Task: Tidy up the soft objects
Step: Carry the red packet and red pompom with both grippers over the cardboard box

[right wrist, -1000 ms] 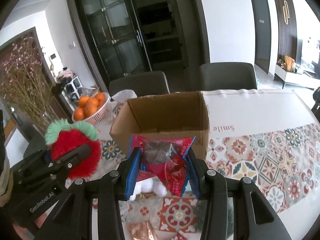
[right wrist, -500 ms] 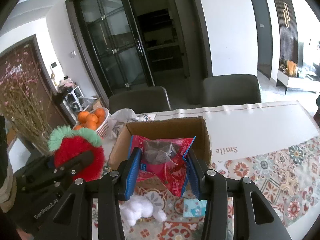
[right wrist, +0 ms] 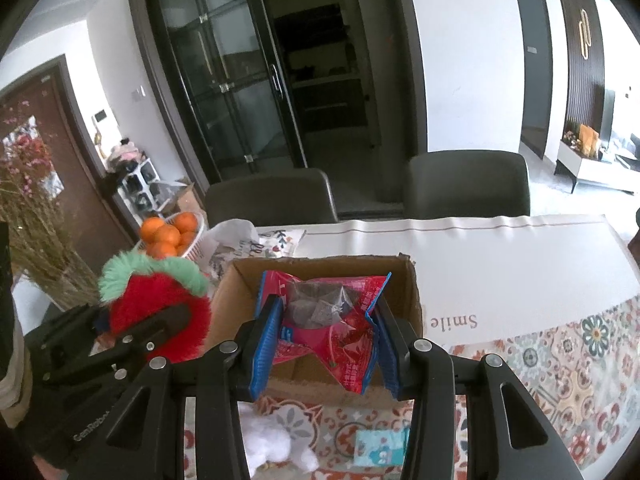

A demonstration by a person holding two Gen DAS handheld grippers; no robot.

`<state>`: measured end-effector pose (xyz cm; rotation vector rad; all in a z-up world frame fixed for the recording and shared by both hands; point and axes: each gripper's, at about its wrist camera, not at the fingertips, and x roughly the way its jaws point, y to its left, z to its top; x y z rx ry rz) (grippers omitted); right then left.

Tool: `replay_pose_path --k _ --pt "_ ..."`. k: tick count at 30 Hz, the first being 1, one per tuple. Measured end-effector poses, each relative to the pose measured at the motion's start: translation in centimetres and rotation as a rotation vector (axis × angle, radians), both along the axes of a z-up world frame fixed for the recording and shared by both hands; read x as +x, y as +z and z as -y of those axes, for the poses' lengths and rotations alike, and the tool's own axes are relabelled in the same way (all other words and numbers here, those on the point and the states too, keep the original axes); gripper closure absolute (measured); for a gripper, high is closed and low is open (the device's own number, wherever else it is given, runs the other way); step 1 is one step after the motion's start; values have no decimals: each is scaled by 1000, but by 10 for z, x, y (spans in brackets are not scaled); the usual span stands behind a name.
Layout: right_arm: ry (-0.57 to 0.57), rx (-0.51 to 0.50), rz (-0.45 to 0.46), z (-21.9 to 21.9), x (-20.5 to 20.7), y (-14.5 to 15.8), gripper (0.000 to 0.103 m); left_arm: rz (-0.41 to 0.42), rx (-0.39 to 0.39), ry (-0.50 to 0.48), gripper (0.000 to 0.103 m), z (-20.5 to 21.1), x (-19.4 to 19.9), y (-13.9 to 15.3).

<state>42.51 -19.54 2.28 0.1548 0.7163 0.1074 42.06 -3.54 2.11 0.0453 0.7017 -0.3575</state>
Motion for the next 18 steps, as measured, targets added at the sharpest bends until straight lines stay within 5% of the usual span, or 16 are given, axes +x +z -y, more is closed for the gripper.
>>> replay_pose_path --k 18 --pt "62 -6 -242 8 74 -48 58 -204 47 -63 63 20 72 -37"
